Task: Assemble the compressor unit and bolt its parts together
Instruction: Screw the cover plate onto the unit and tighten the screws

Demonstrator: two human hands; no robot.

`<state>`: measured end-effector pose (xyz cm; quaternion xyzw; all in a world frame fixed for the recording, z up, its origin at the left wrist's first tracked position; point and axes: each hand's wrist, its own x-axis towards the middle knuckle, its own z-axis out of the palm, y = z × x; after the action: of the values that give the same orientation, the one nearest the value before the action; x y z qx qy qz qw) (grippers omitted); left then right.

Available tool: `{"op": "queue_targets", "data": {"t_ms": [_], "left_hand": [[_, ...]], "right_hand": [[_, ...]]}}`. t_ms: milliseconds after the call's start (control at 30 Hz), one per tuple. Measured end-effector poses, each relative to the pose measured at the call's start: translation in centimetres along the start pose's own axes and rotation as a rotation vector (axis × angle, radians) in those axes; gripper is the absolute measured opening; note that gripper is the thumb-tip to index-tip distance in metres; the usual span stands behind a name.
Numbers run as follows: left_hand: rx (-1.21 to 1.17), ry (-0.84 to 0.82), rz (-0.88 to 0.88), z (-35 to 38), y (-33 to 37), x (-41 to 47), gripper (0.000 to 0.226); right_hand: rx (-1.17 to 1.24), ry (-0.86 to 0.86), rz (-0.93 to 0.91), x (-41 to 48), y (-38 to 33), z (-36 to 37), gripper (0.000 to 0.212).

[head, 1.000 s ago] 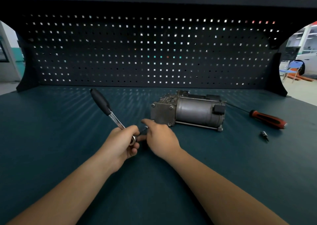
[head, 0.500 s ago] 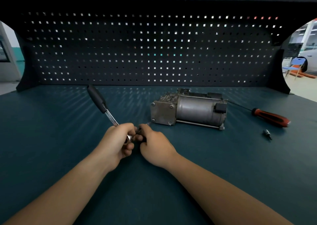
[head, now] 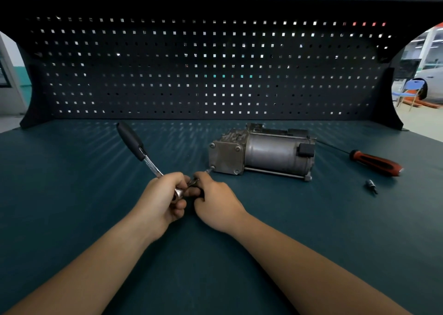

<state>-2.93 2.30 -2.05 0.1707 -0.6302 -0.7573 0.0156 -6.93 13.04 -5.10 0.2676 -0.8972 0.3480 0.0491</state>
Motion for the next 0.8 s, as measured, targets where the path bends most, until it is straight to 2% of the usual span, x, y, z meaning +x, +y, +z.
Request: {"op": "queue_targets", "data": {"t_ms": [167,233,300,367,467,533,600,700,800], "left_hand": [[-0.433,-0.052,-0.138,0.4,-0.4,-0.2,0.015],[-0.477,-0.062,-0.134,0.4,-0.5,-0.3,0.015],[-0.376,-0.061,-0.099,0.4,-0.4,-0.4,0.016],[-0.126,-0.028,0.000,0.4,-0.4,-0.4,0.019],[0.325,0.028,0.278,0.8,-0.9,-0.1,0.018],[0.541,0.052,0.440,1.0,-1.3,0.3,0.013],[0.640,0.056,0.519,0.9,-1.4,0.7,0.010],[0.684,0.016,0.546,0.7,-1.2,0.9,0.013],[0.731,-0.016,0.552,0.6,-0.9,0.8,0.014]], "right_hand": [[-0.010,0.003,-0.003,-0.1,0.0,0.0,0.047],[-0.013,0.006,-0.002,-0.1,-0.1,0.0,0.049],[-0.006,0.000,-0.004,0.0,-0.1,-0.1,0.047],[-0.003,0.001,-0.008,-0.1,-0.1,-0.1,0.041],[-0.052,0.032,-0.028,-0.3,-0.1,-0.1,0.036],[-0.057,0.040,-0.031,-0.4,-0.2,0.0,0.037],[-0.032,0.034,-0.043,-0.3,-0.3,0.1,0.036],[0.015,0.000,-0.070,-0.2,-0.2,-0.2,0.032],[0.091,-0.020,-0.076,-0.3,0.1,-0.9,0.041]]}}
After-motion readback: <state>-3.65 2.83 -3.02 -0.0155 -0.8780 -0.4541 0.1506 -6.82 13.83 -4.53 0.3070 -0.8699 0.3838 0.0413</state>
